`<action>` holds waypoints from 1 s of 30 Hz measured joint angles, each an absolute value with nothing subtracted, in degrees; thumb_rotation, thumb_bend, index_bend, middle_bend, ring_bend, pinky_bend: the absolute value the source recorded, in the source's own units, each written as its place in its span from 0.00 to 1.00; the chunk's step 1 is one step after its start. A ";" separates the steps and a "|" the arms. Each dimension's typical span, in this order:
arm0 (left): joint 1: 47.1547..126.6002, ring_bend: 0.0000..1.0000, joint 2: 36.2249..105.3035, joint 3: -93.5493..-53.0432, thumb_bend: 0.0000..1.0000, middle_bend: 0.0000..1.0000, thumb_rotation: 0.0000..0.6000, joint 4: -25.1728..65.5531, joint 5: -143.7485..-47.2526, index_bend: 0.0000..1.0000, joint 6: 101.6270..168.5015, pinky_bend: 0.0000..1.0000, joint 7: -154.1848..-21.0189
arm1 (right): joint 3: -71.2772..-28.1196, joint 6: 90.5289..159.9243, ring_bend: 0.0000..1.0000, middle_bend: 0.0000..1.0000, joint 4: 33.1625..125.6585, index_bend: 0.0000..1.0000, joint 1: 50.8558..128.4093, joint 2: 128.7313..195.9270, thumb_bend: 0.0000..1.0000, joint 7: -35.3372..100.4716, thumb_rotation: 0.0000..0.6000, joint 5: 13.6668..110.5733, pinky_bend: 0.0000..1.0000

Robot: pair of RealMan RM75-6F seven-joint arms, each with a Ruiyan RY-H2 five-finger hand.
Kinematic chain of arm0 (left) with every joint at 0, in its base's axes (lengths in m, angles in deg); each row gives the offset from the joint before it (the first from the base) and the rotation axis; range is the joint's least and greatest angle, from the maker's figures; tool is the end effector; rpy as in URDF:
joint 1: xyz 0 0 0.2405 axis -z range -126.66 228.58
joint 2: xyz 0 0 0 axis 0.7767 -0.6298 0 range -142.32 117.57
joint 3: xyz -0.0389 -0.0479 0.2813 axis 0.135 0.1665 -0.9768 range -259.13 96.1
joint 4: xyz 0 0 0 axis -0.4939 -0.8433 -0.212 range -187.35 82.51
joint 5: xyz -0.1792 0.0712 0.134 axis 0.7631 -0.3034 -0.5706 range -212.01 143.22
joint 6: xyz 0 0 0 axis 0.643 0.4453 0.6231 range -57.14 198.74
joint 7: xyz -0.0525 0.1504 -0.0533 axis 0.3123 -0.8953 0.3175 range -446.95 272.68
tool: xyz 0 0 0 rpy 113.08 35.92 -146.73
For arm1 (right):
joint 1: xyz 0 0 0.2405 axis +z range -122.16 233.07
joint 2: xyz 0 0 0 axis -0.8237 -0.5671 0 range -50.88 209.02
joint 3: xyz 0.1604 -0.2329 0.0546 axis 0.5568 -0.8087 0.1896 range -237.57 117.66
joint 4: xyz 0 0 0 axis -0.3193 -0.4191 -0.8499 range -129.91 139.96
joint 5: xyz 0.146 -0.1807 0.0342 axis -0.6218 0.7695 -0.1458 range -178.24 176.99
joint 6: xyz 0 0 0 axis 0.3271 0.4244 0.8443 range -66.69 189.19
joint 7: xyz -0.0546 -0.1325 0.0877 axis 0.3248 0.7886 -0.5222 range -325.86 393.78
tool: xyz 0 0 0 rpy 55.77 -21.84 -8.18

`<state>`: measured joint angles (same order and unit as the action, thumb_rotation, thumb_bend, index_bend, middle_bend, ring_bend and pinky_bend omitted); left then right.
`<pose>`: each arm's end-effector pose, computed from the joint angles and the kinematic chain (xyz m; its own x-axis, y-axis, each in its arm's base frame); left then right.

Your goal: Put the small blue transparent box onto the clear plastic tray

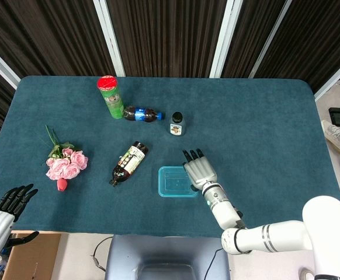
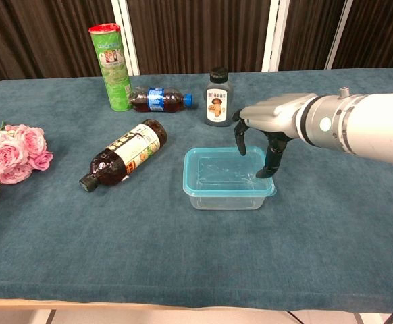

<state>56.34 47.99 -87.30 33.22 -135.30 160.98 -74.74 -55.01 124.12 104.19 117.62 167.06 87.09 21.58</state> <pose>-0.3478 0.1737 0.1575 0.3776 0.1023 0.9203 0.9039 -0.2562 -0.3424 -0.1054 -0.3811 -0.0696 0.6957 -0.3847 0.6066 -0.7182 -0.3561 0.5979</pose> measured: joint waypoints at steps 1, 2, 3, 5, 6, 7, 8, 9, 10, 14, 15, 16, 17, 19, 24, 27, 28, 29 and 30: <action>56.35 0.02 48.00 -87.30 0.44 0.01 1.00 33.21 -135.30 0.00 160.96 0.10 -74.73 | -54.99 124.03 0.00 0.11 104.19 0.49 117.60 167.06 0.20 87.01 1.00 21.59 0.09; 56.36 0.02 48.00 -87.30 0.44 0.01 1.00 33.21 -135.31 0.00 160.96 0.10 -74.74 | -55.00 123.98 0.00 0.11 104.19 0.49 117.58 167.04 0.21 86.96 1.00 21.64 0.09; 56.37 0.02 48.00 -87.31 0.44 0.01 1.00 33.20 -135.35 0.00 160.97 0.10 -74.77 | -55.07 123.94 0.00 0.11 104.22 0.49 117.53 167.00 0.21 86.93 1.00 21.74 0.09; 56.37 0.02 48.01 -87.32 0.44 0.01 1.00 33.20 -135.40 0.00 160.98 0.10 -74.80 | -55.19 123.93 0.00 0.11 104.30 0.49 117.45 166.91 0.21 86.91 1.00 21.85 0.09; 56.38 0.02 48.01 -87.32 0.44 0.01 1.00 33.21 -135.41 0.00 160.98 0.10 -74.82 | -55.23 123.96 0.00 0.11 104.35 0.49 117.40 166.86 0.22 86.86 1.00 21.91 0.09; 56.39 0.02 48.01 -87.33 0.44 0.01 1.00 33.22 -135.42 0.00 160.98 0.10 -74.81 | -55.26 124.00 0.00 0.11 104.39 0.49 117.35 166.81 0.22 86.82 1.00 21.98 0.09; 56.39 0.02 48.00 -87.32 0.44 0.01 1.00 33.23 -135.41 0.00 160.99 0.10 -74.81 | -55.29 124.03 0.00 0.11 104.42 0.49 117.29 166.73 0.22 86.78 1.00 22.06 0.09; 56.38 0.02 48.00 -87.31 0.44 0.01 1.00 33.23 -135.39 0.00 160.99 0.10 -74.81 | -55.32 124.08 0.00 0.11 104.45 0.49 117.22 166.62 0.22 86.72 1.00 22.13 0.09; 56.40 0.02 48.01 -87.30 0.44 0.01 1.00 33.23 -135.37 0.00 160.98 0.10 -74.79 | -55.35 124.11 0.00 0.11 104.46 0.49 117.17 166.53 0.22 86.69 1.00 22.18 0.09; 56.48 0.02 48.04 -87.28 0.44 0.01 1.00 33.22 -135.38 0.00 160.88 0.10 -74.79 | -55.57 124.00 0.00 0.11 104.39 0.49 116.90 166.32 0.22 86.46 1.00 22.37 0.09; 56.51 0.02 48.05 -87.28 0.44 0.01 1.00 33.23 -135.39 0.00 160.84 0.10 -74.80 | -55.68 123.91 0.00 0.11 104.25 0.49 116.82 166.34 0.22 86.38 1.00 22.46 0.09; 56.53 0.02 48.05 -87.28 0.44 0.01 1.00 33.24 -135.40 0.00 160.81 0.10 -74.80 | -55.74 123.85 0.00 0.11 104.10 0.49 116.76 166.38 0.22 86.32 1.00 22.53 0.09; 56.55 0.02 48.06 -87.28 0.44 0.01 1.00 33.25 -135.38 0.00 160.78 0.10 -74.80 | -55.79 123.78 0.00 0.11 103.93 0.48 116.70 166.45 0.22 86.25 1.00 22.60 0.09; 56.59 0.02 48.06 -87.28 0.44 0.01 1.00 33.27 -135.38 0.00 160.72 0.10 -74.79 | -55.84 123.54 0.00 0.11 103.51 0.48 116.56 166.65 0.22 85.94 1.00 22.80 0.09; 56.59 0.02 48.04 -87.26 0.44 0.01 1.00 33.25 -135.33 0.00 160.76 0.10 -74.69 | -55.81 123.12 0.00 0.11 102.60 0.47 116.36 167.35 0.22 85.36 1.00 23.56 0.09; 56.52 0.02 47.99 -87.26 0.44 0.01 1.00 33.22 -135.33 0.00 160.94 0.10 -74.55 | -55.74 122.81 0.00 0.11 102.04 0.47 116.22 167.91 0.22 84.92 1.00 24.10 0.09; 56.50 0.02 47.97 -87.27 0.44 0.01 1.00 33.20 -135.32 0.00 160.97 0.10 -74.50 | -55.77 122.72 0.00 0.11 101.88 0.47 116.19 168.07 0.22 84.88 1.00 24.21 0.09; 56.48 0.02 47.96 -87.27 0.44 0.01 1.00 33.18 -135.31 0.00 161.00 0.10 -74.46 | -55.80 122.62 0.00 0.11 101.71 0.47 116.15 168.25 0.22 84.82 1.00 24.27 0.09; 56.46 0.02 47.95 -87.27 0.44 0.01 1.00 33.16 -135.32 0.00 161.06 0.10 -74.42 | -55.84 122.46 0.00 0.11 101.53 0.47 116.10 168.46 0.22 84.73 1.00 24.34 0.09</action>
